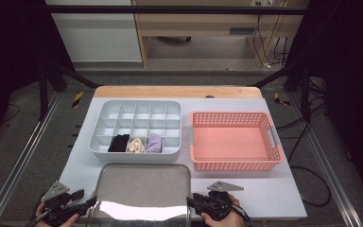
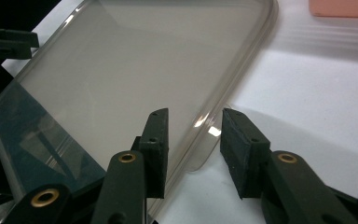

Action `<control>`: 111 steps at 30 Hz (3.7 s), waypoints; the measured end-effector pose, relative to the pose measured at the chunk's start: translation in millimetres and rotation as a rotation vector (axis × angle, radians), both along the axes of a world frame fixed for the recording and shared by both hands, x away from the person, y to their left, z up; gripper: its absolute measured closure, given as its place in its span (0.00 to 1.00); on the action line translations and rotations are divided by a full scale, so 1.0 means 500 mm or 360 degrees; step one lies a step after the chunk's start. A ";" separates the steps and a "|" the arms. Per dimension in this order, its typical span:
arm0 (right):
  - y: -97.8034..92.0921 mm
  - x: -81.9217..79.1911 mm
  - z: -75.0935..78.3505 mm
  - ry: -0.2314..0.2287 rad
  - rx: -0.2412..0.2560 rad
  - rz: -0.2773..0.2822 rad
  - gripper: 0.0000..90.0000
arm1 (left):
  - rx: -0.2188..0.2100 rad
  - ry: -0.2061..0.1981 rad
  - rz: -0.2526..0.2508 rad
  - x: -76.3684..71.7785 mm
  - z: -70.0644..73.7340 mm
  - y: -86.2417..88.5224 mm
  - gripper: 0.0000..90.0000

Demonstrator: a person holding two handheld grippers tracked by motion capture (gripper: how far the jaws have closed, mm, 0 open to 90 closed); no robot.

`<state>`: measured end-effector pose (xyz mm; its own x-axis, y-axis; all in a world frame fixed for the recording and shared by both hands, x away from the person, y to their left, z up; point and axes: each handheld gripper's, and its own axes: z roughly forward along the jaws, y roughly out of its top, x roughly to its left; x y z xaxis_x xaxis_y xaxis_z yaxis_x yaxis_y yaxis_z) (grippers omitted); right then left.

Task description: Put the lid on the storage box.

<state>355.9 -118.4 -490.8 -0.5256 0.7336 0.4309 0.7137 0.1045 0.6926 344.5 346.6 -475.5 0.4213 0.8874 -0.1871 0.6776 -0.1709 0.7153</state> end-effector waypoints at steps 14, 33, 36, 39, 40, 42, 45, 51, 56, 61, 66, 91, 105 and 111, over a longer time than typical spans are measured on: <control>0.002 -0.013 -0.004 0.0030 0.0061 -0.0070 0.69 | -0.0035 0.0060 -0.0033 -0.010 0.000 -0.030 0.41; -0.003 -0.008 -0.008 0.0142 0.0168 -0.0184 0.72 | -0.0062 0.0064 -0.0010 -0.001 -0.002 -0.038 0.39; -0.004 -0.004 -0.009 0.0167 0.0202 -0.0214 0.73 | -0.0049 0.0058 -0.0010 -0.002 -0.002 -0.038 0.40; -0.004 -0.003 -0.009 0.0178 0.0212 -0.0245 0.75 | -0.0047 0.0056 -0.0006 -0.002 -0.002 -0.038 0.41; -0.004 -0.002 -0.009 0.0184 0.0212 -0.0251 0.76 | -0.0049 0.0055 -0.0001 -0.002 -0.002 -0.038 0.42; -0.005 -0.001 -0.009 0.0199 0.0227 -0.0260 0.76 | -0.0047 0.0054 0.0000 -0.002 -0.002 -0.038 0.42; -0.008 -0.001 -0.008 0.0206 0.0270 -0.0274 0.76 | -0.0051 0.0056 0.0006 -0.003 -0.002 -0.038 0.42; -0.012 -0.010 0.017 0.0112 0.0345 -0.0273 0.76 | -0.0050 0.0055 0.0010 -0.003 -0.002 -0.038 0.42; -0.009 -0.017 0.051 0.0031 0.0425 -0.0278 0.76 | -0.0051 0.0056 0.0016 -0.003 -0.002 -0.038 0.43; -0.002 -0.017 0.072 -0.0033 0.0441 -0.0278 0.74 | -0.0057 0.0056 0.0019 -0.003 -0.002 -0.036 0.43; 0.008 -0.010 0.084 -0.0111 0.0415 -0.0270 0.68 | -0.0065 0.0053 0.0022 -0.002 -0.002 -0.034 0.43; 0.019 0.009 0.050 0.0008 0.0188 0.0045 0.75 | -0.0265 0.0091 -0.0013 0.003 -0.005 -0.009 0.37; 0.021 0.012 0.052 0.0002 0.0148 0.0039 0.76 | -0.0292 -0.0023 -0.0058 -0.008 0.006 -0.009 0.51; 0.021 0.011 0.061 0.0014 0.0168 0.0022 0.77 | -0.0275 -0.0052 -0.0034 -0.017 0.017 -0.010 0.53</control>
